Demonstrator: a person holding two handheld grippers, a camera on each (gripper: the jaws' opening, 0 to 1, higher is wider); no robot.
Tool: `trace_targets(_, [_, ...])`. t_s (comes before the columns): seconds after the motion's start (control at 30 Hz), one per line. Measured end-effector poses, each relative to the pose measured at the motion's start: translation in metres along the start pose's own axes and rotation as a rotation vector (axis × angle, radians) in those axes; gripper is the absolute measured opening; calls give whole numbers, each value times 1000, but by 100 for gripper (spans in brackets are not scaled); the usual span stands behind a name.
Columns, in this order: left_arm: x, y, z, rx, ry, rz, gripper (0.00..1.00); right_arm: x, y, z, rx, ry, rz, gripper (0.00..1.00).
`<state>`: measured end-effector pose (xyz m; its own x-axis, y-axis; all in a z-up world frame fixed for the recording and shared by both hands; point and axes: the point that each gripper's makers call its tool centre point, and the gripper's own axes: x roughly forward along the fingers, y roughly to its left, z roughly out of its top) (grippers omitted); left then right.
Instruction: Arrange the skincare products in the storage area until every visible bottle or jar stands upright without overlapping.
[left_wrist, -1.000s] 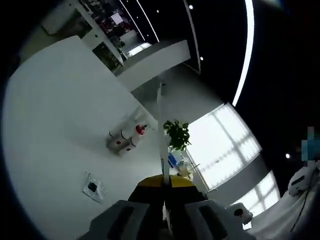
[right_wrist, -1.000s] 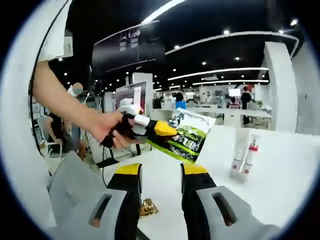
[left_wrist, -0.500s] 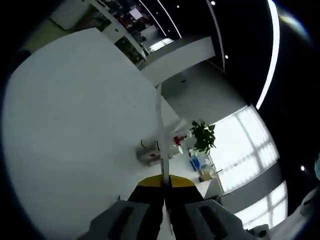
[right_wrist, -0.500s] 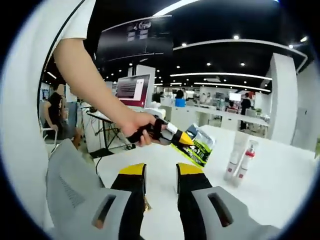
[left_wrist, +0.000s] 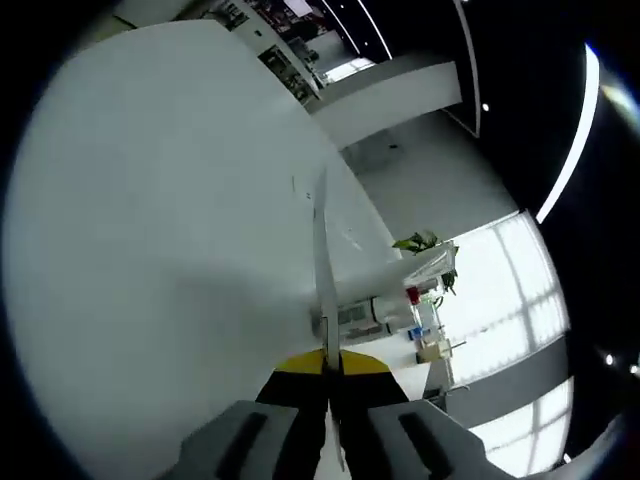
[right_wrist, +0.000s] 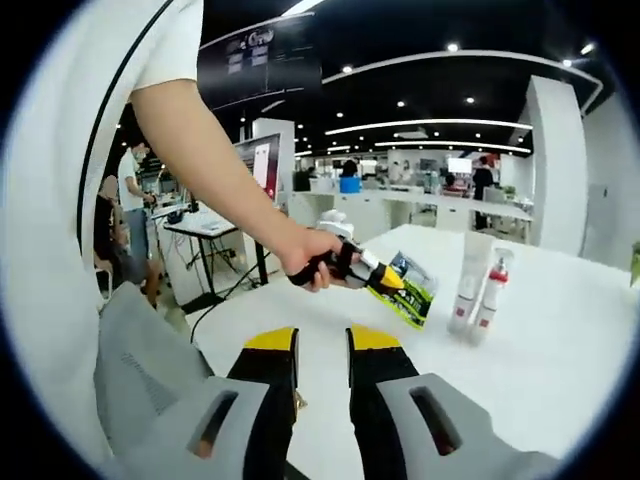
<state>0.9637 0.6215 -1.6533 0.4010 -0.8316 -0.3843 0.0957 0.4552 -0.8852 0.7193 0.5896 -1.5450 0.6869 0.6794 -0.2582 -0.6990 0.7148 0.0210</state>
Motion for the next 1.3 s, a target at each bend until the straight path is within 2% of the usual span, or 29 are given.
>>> trace_targets(0.17, [21,5,4,15,73,16,2,2,2,-5,3,30,12,14])
trace_targets(0.4, [43,15,3,6,114,33,2,5,2,-10,12,55,18,14])
trace_targets(0.47, [46,18,3,4,125,41,2,5,1,-11,14,59,14,14])
trace_targets(0.53, [48,25,4,35,138,79,2,5,0,-12,17,62,11,14])
trace_targets(0.63, [50,24,8,33,147,74,2,5,0,-12,21,63,11,14])
trace_targets(0.77, [51,29,10,73,183,122,2,6,1,-14,19,75,16,13])
trace_targets(0.83, [51,33,8,112,218,156,3,6,1,-14,19,73,16,13])
trace_targets(0.9, [52,36,9,152,233,176,4,5,1,-13,20,68,15,13])
trace_targets(0.97, [52,39,9,162,242,215,5,6,0,-13,19,69,13,13])
trace_targets(1.07, [52,40,9,180,253,237,7,5,0,-13,13,67,10,13])
trace_targets(1.13, [49,42,7,226,272,270,10,5,0,-12,12,63,8,13])
trace_targets(1.2, [46,50,7,299,296,330,14,5,0,-11,11,60,9,13])
trace_targets(1.23, [46,46,7,312,296,314,14,5,0,-11,9,59,9,13])
trace_targets(1.3, [45,45,7,320,296,337,16,5,0,-10,5,57,9,13])
